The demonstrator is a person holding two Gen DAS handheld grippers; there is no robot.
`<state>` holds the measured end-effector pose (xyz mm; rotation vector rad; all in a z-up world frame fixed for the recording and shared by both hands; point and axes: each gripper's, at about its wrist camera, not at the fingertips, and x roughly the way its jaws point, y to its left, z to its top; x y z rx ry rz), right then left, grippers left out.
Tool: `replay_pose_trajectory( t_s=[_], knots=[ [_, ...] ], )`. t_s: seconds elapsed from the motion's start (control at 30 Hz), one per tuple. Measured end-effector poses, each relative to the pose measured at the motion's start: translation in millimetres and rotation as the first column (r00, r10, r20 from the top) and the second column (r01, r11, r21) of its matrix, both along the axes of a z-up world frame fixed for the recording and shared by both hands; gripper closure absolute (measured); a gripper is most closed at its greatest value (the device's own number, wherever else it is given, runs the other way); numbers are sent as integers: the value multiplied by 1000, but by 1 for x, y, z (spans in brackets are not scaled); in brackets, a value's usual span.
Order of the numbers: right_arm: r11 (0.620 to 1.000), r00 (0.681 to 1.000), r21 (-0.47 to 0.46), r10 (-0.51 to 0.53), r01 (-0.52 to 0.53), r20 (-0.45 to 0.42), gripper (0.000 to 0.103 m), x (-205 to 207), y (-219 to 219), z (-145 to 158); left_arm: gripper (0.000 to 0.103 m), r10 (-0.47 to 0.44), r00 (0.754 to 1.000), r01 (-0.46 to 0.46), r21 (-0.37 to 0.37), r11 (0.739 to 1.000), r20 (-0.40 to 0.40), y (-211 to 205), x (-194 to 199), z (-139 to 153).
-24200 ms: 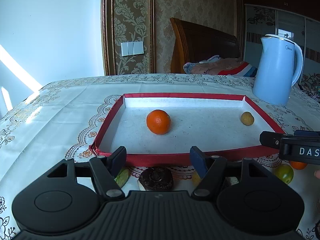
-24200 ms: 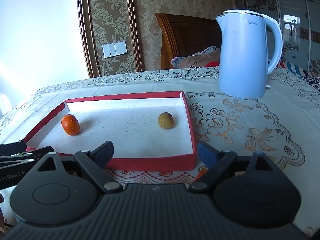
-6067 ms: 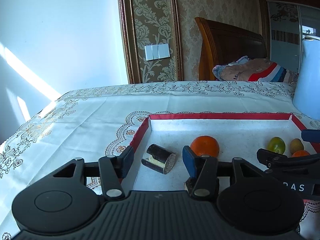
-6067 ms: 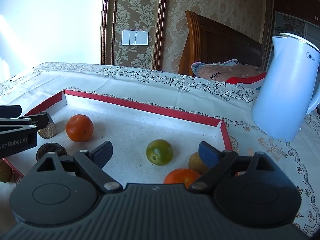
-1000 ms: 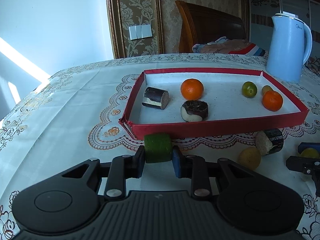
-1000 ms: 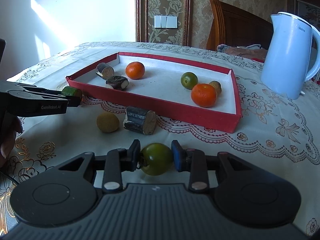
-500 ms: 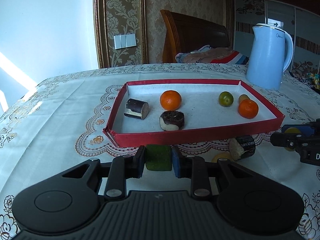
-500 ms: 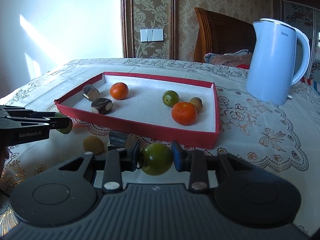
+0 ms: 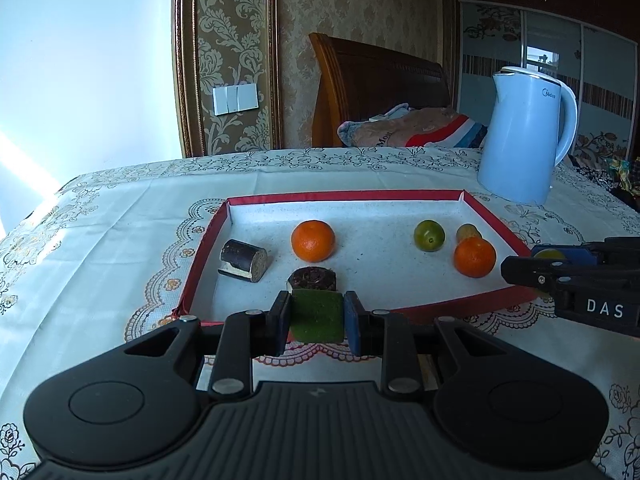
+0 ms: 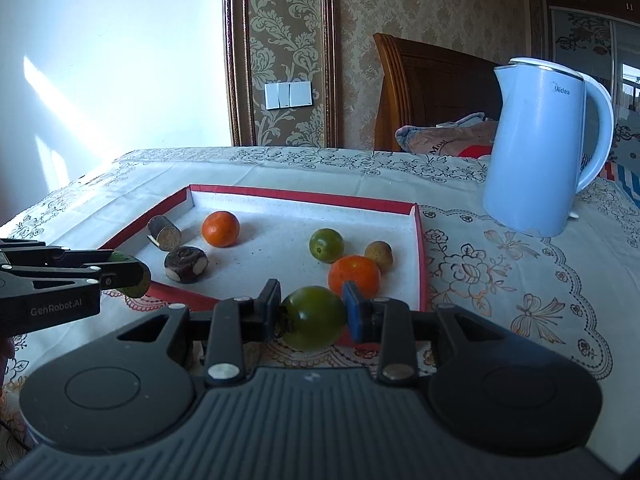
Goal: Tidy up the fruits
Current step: 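Lift the green cylinder with the left gripper while the right carries the tangerine over the tray, then lower the green tangerine into the tray and open the right gripper while the left holds the green cylinder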
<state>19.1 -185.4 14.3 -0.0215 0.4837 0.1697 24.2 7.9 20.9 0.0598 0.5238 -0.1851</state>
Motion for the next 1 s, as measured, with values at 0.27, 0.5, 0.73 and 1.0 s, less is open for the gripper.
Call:
replay_pose_trajectory(
  t_s=[0.27,0.5,0.73,1.0],
  knots=[
    [998,998,-10,-60,60,-7,71,42,2,-5,76,18,1000,-18,-25,1000,8,-19,34,2],
    [995,994,-32,-100,99,-35,71,68,0,-15,76,32,999,-32,-11,999,6,-34,56,-8],
    [992,993,-37,-118,117,-26,71,81,1,-19,76,39,999,-39,-14,999,-6,-38,64,-13],
    [991,991,-13,-133,133,-11,71,93,0,-18,76,69,998,-69,-6,998,-5,-44,72,-13]
  ],
)
